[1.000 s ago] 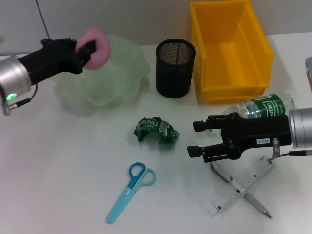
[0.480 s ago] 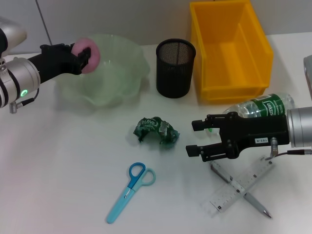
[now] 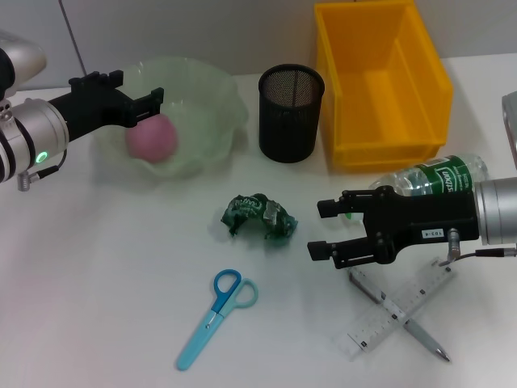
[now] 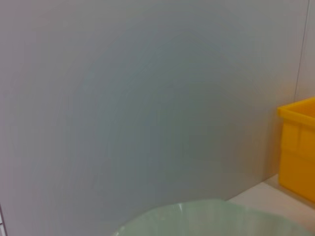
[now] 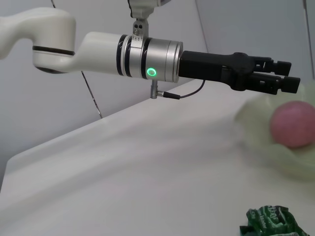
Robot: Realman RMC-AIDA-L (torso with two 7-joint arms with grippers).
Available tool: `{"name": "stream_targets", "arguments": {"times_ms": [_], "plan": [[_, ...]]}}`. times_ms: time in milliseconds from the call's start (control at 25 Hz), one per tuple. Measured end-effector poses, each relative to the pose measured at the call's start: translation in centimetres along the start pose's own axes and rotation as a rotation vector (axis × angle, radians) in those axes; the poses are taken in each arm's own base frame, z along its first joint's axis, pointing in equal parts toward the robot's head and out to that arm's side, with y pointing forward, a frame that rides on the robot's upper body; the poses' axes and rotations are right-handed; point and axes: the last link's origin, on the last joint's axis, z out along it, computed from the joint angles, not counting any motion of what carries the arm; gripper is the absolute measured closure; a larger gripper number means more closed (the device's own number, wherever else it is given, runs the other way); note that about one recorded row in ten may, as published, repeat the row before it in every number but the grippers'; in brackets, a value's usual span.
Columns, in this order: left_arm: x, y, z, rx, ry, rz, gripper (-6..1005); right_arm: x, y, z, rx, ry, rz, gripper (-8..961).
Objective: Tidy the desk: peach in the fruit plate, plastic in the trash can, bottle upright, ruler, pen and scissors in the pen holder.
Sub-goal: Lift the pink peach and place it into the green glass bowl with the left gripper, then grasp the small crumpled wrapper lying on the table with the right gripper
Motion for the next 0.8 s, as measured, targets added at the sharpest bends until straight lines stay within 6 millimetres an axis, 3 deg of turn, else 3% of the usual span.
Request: {"name": "stream_targets", "arguments": {"times_ms": [160, 280, 400, 440, 520, 640, 800], "plan": [[0.0, 0.3, 0.0, -0.019, 0.003, -0.006, 215, 0.0, 0.0, 0.0, 0.001, 0.000, 0.001, 157], [0.5, 1.3, -0.6, -0.121, 0.036, -0.063, 191, 0.0, -0.1, -0.1, 0.005, -0.004, 0.002, 158], [1.7, 2.5, -2.7, -0.301, 0.091, -0.132, 167, 0.1, 0.0, -0.1, 0.007, -0.006, 0.004, 159], [2.2, 3.3, -5.1, -0.457, 0.118, -0.164, 167, 0.1, 0.0, -0.2, 0.008, -0.006, 0.005, 160], [2.2, 3.7, -6.0, -0.514, 0.122, -0.171, 167, 0.1, 0.0, -0.2, 0.008, -0.006, 0.006, 160], [0.8, 4.7, -9.3, -0.686, 0.087, -0.179, 168, 0.2, 0.0, -0.2, 0.006, -0.007, 0.008, 162], [-1.5, 5.0, -10.7, -0.721, 0.000, -0.160, 169, 0.1, 0.0, -0.3, 0.006, -0.007, 0.009, 163]]}}
